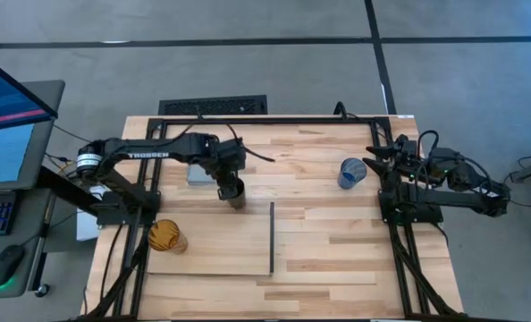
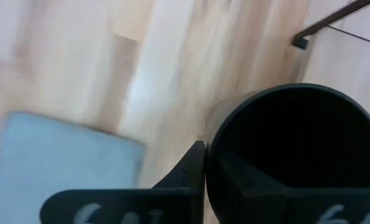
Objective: Stack small to large cups/mugs on shelf
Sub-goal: Put the black cup on the shelf
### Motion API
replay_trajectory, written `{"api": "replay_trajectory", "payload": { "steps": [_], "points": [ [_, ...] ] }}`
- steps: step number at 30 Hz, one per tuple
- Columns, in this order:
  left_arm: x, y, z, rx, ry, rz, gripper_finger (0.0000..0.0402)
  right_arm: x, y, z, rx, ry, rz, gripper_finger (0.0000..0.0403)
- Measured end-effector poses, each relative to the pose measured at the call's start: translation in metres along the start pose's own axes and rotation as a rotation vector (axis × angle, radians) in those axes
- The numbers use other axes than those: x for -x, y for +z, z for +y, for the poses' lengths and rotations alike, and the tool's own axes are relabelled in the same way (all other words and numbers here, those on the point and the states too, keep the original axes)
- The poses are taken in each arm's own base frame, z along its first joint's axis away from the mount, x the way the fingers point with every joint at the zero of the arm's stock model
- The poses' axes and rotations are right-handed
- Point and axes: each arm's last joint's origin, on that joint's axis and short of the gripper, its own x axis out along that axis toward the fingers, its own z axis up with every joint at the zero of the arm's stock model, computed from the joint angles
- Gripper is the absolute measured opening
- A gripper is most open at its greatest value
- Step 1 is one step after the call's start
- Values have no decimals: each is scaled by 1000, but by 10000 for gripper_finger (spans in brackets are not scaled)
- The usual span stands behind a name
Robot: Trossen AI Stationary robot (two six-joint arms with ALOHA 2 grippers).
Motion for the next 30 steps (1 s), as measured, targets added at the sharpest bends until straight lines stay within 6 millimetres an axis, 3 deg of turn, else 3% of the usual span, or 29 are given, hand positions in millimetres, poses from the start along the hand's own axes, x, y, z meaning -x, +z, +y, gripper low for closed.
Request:
{"api": "replay_trajectory", "payload": {
  "steps": [5, 12, 23, 30],
  "points": [
    [46, 13, -1, -42, 39, -7, 1, 0, 0, 0, 0, 0, 0, 240],
    [94, 7, -20, -23, 22, 66, 0, 0, 0, 0, 0, 0, 0, 240],
    [96, -13, -78, 30, -18, 117, 0, 0, 0, 0, 0, 0, 1, 240],
    [97, -23, -96, 106, 33, 120, 0, 0, 0, 0, 1, 0, 3, 240]
  ]
}}
